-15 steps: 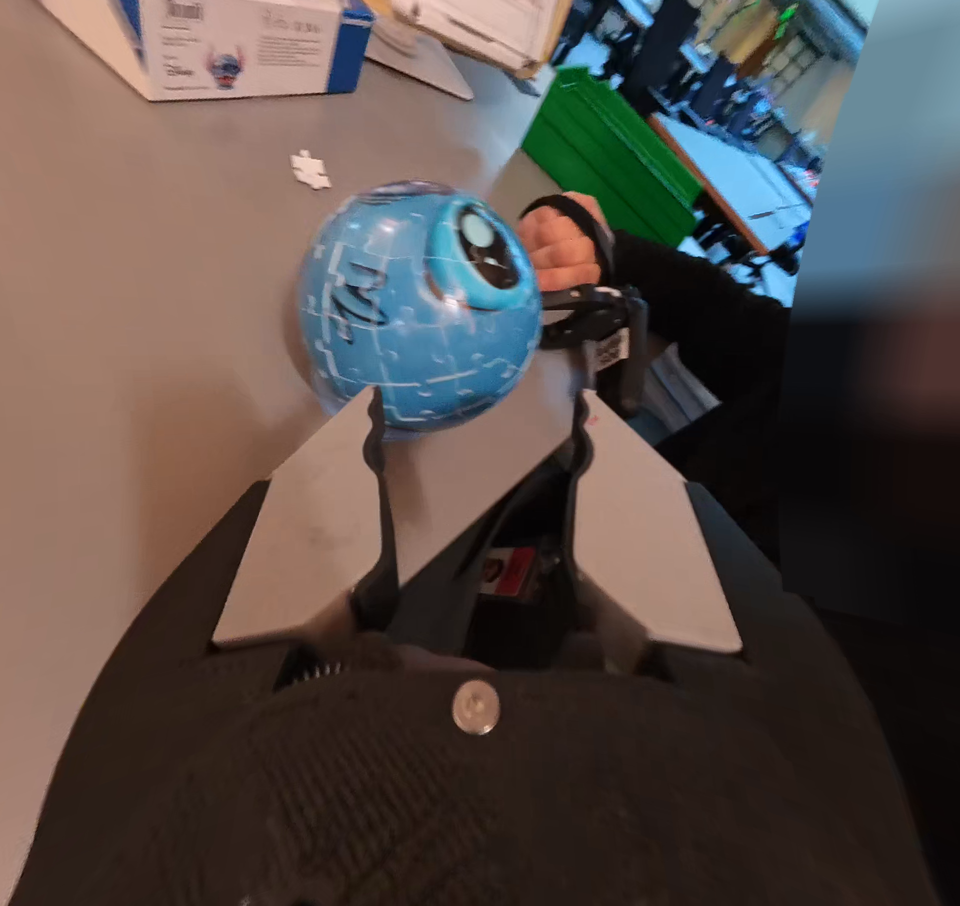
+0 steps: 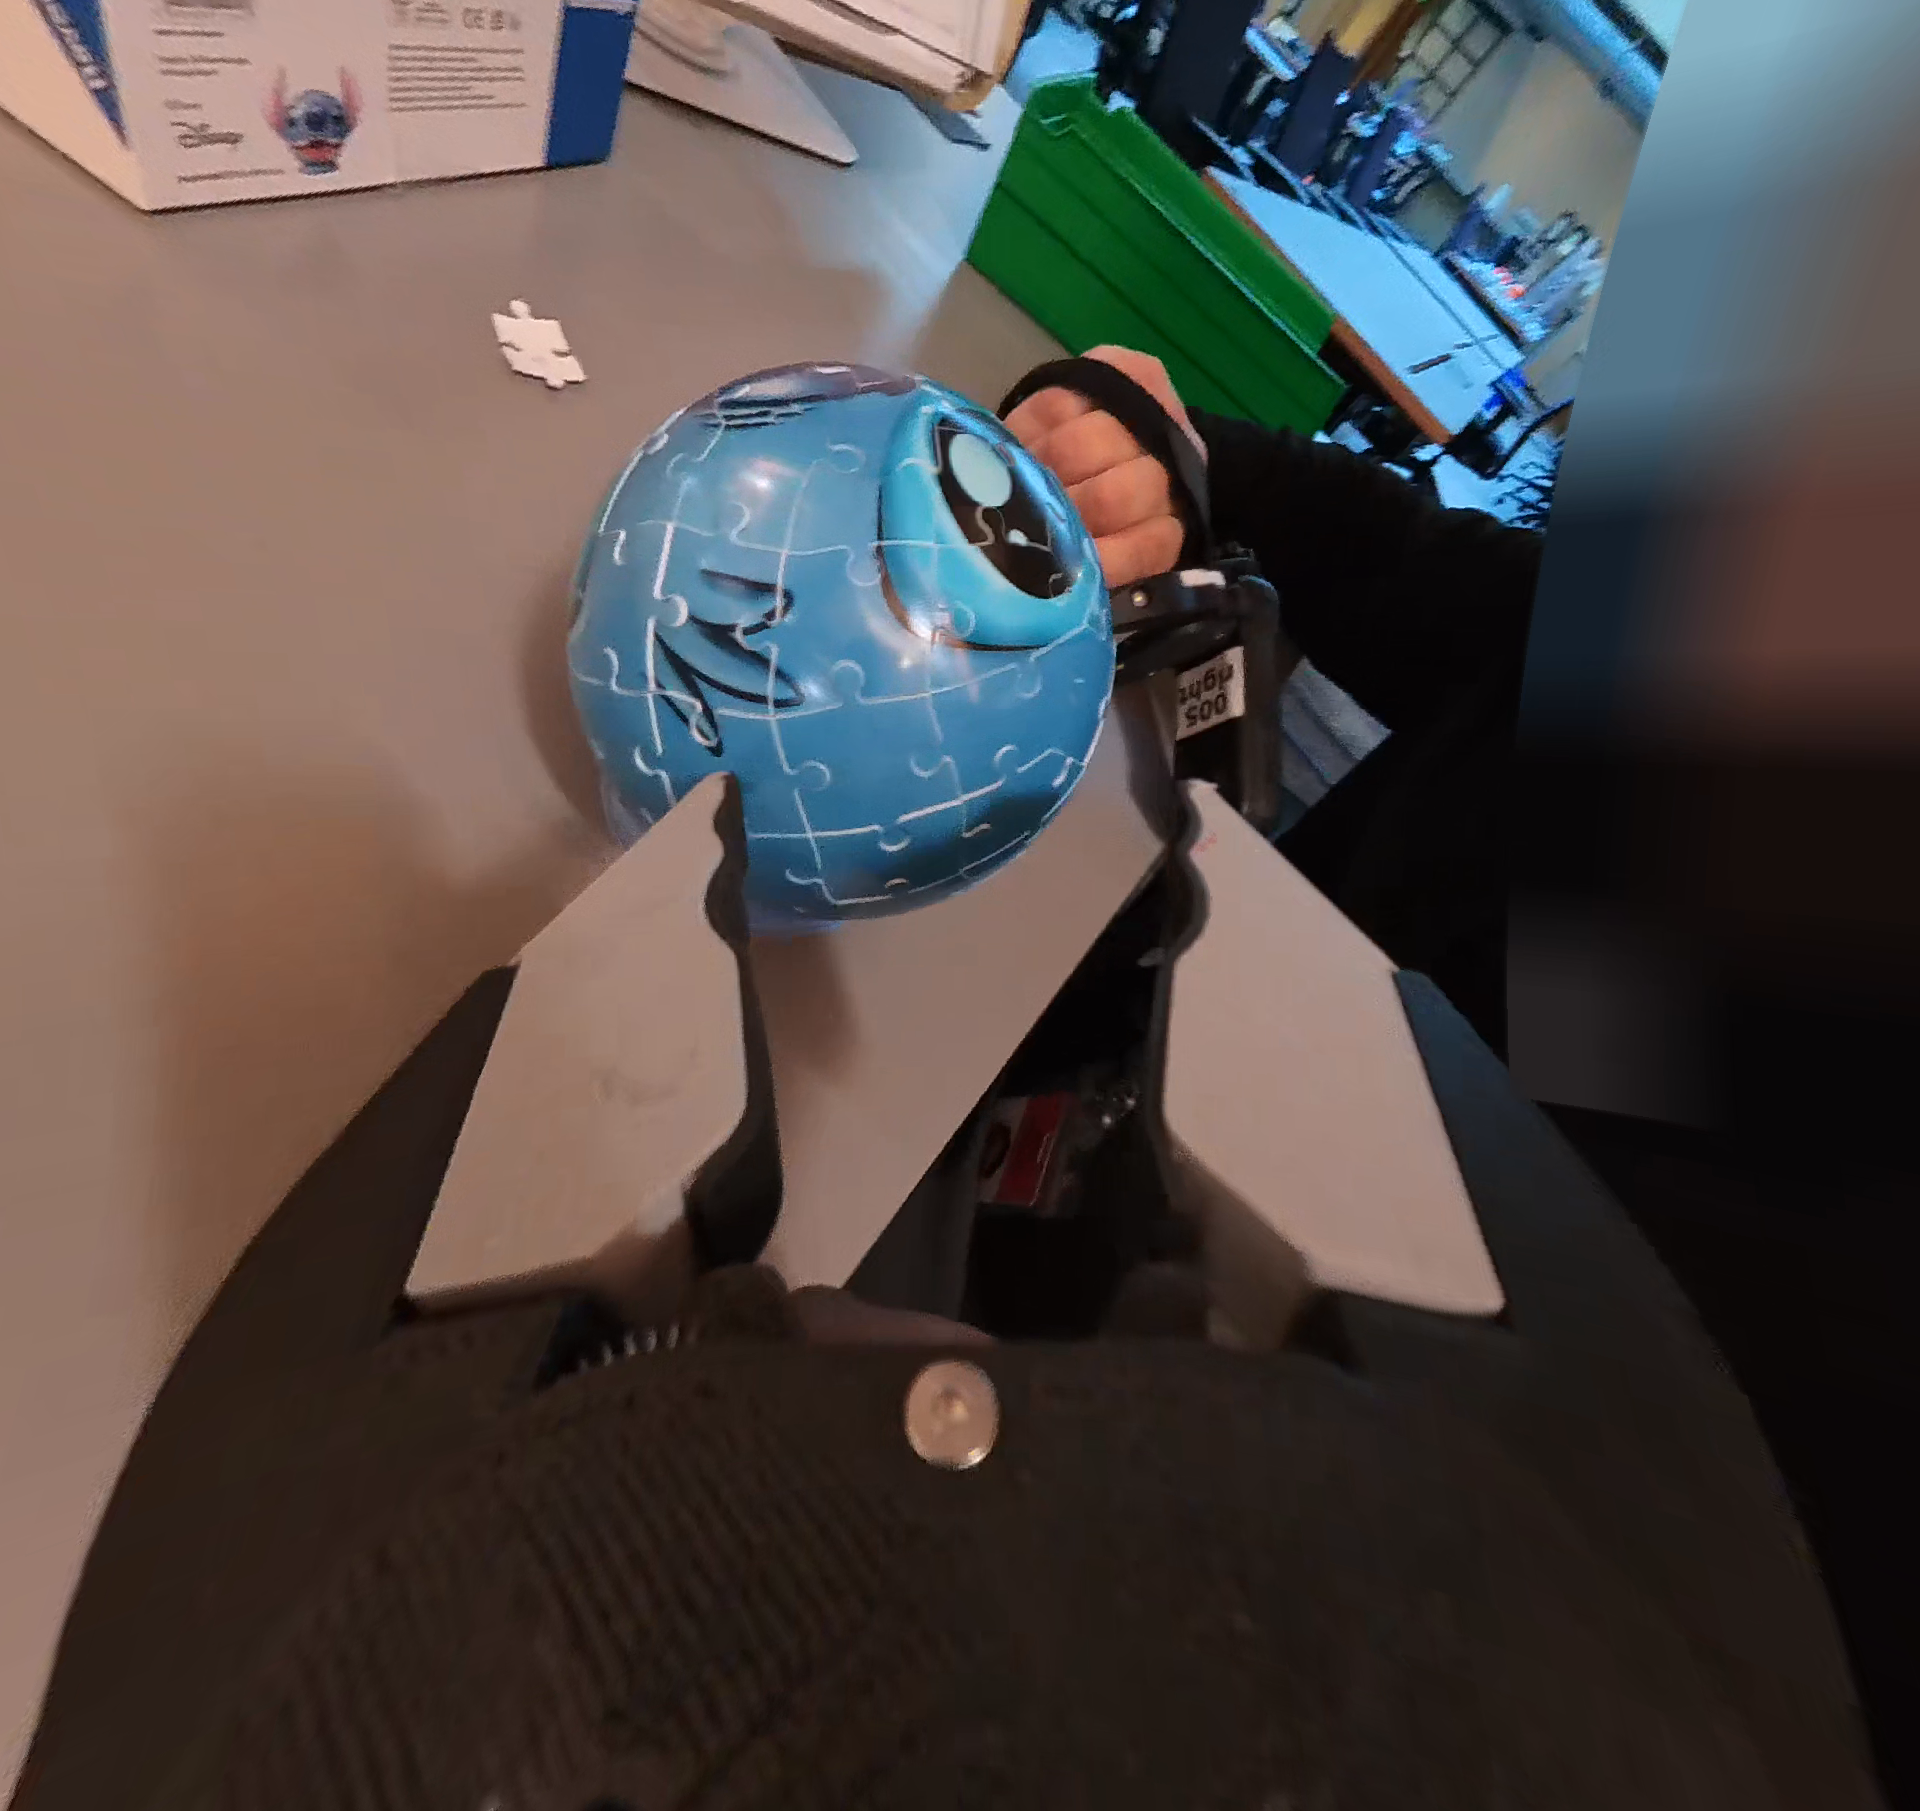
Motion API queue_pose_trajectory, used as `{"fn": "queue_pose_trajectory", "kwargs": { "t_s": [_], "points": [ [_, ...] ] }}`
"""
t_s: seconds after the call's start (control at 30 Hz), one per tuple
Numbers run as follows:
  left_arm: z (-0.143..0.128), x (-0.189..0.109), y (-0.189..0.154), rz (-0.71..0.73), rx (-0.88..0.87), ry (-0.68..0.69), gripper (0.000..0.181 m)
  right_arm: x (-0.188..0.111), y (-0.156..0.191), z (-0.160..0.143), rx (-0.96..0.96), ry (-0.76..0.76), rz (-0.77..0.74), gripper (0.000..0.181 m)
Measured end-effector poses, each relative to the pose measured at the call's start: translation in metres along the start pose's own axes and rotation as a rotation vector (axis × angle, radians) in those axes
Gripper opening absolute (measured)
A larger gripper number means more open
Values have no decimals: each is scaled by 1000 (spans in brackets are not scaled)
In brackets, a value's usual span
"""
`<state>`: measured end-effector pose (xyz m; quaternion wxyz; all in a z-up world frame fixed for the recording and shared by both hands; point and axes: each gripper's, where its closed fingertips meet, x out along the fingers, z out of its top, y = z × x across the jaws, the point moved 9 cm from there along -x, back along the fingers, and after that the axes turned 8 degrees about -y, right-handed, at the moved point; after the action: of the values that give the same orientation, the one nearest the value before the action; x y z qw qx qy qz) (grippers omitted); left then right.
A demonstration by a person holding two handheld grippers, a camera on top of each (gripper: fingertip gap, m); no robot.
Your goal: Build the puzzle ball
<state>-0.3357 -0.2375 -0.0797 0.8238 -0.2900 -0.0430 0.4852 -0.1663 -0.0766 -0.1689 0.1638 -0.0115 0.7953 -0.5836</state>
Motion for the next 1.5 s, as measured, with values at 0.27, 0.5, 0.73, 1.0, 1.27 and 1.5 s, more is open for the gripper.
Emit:
{"fn": "queue_pose_trajectory", "kwargs": {
  "t_s": [0.27,0.5,0.73,1.0,1.27,1.5],
  "points": [
    [4,4,9,-17,20,21,81,0,0,-1,-4,-8,30,0],
    [9,3,10,2,48,25,81,-2,-3,0,-31,-6,76,0],
    [9,1,13,-1,48,21,80,0,-3,0,-57,-9,134,1],
    [3,-1,18,0,28,19,80,-1,-5,-6,-86,-21,116,0],
    [2,1,20,-9,17,23,79,1,-4,-8,-202,-28,110,0],
    [1,8,21,-60,-10,36,86,1,-5,-12,-211,-65,134,0]
  ]
}}
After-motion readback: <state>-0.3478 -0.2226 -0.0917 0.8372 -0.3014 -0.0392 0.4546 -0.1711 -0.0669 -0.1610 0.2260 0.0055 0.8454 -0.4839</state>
